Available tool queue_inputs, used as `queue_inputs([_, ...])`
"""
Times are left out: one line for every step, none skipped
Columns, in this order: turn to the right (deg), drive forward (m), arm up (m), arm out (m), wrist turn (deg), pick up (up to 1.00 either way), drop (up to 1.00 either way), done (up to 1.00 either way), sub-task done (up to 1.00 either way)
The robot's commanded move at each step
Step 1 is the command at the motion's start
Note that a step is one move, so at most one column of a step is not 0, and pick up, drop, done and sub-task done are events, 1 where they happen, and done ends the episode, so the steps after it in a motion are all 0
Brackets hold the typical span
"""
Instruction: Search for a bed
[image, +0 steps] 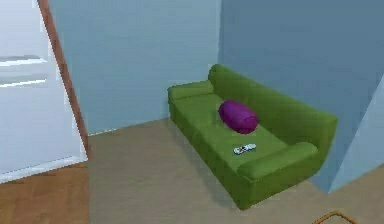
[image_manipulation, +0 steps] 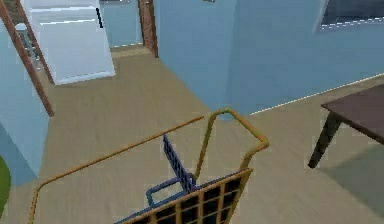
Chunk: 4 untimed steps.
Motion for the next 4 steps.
queue_inputs([0.0,0.4,0.0,0.0,0.0,0.0,0.0,0.0,0.0])
queue_inputs([-45.0,0.0,0.0,0.0,0.0,0.0,0.0,0.0,0.0])
queue_inputs([-27.0,0.0,0.0,0.0,0.0,0.0,0.0,0.0,0.0])
queue_inputs([0.0,0.35,0.0,0.0,0.0,0.0,0.0,0.0,0.0])
